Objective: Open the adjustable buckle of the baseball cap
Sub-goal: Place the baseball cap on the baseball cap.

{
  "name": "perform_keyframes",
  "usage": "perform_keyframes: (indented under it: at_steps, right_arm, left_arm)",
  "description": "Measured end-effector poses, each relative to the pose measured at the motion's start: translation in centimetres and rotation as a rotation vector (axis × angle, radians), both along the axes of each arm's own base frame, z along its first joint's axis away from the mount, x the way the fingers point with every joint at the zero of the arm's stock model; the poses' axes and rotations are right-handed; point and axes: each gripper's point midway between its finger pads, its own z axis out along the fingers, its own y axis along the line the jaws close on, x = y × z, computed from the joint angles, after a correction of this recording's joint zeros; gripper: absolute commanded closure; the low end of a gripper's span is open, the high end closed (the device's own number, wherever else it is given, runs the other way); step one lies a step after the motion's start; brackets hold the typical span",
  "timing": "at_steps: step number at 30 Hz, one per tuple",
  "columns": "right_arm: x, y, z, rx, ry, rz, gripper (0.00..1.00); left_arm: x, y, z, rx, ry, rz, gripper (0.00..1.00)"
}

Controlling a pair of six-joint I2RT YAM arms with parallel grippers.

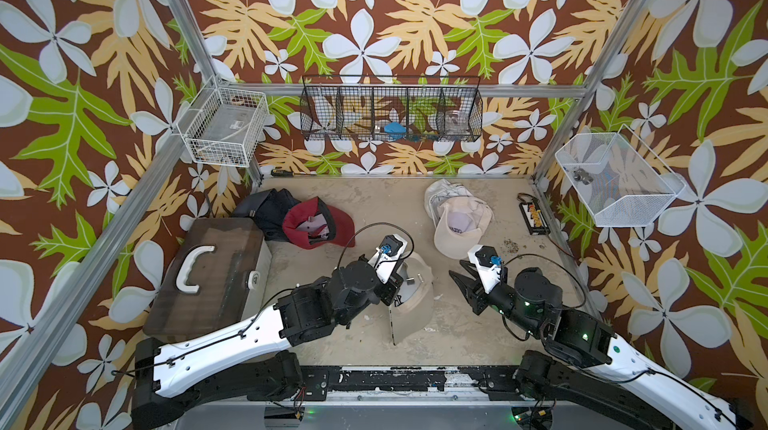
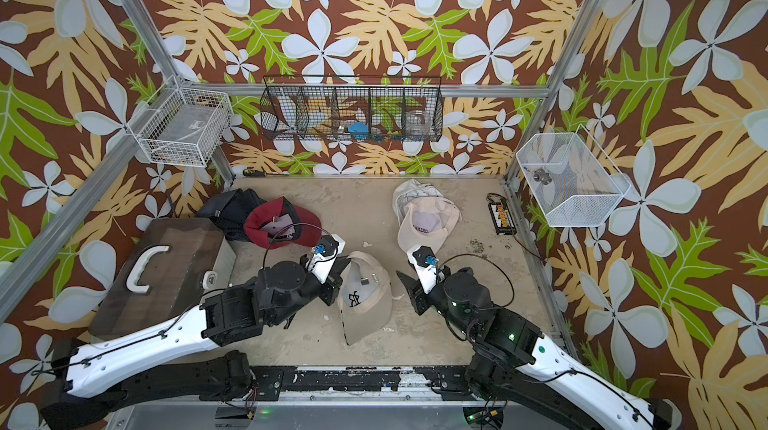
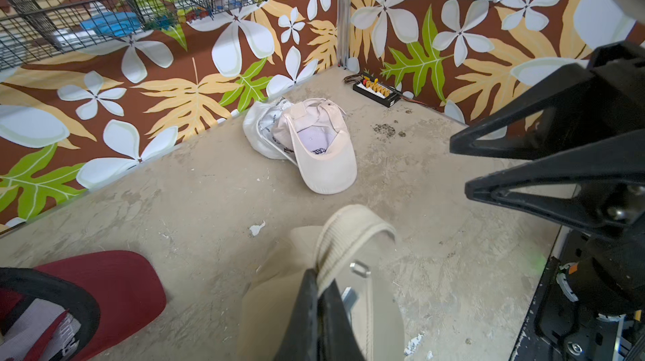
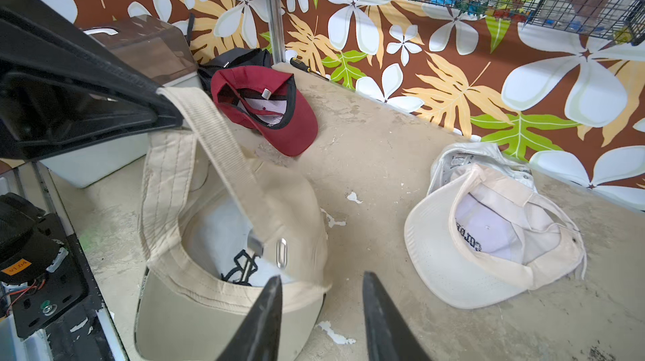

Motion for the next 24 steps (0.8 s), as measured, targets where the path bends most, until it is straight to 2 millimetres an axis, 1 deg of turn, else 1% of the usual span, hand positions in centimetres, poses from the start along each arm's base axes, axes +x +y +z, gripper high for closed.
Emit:
perform_keyframes:
  at_steps: [7,12,16,20,24]
  right_arm:
    - [-0.4,-1.1,0.0,0.022,-0.015,-0.023,0.59]
    - [-0.6,-2.1,0.5,0.040,-0.034,-0.047,0.59]
    - [-0.8,-3.3,1.2,0.051,-0.056,-0.076,0.58]
    - [-0.9,-4.2,1.4,0.049,-0.074,-0.104,0.57]
    - [-1.1,-4.5,0.9,0.045,-0.075,-0.106,0.57]
  left_arm:
    - [2.7,0.4,-1.7,-0.005,0.037,0.033,1.00]
    - [4.3,0.4,-2.2,-0.014,0.060,0.045,1.00]
    - [6.2,0.7,-1.6,-0.030,0.063,0.072,1.00]
    - [8.1,0.8,-0.8,-0.041,0.065,0.096,1.00]
    - [10.2,1.2,0.8,-0.046,0.046,0.118,1.00]
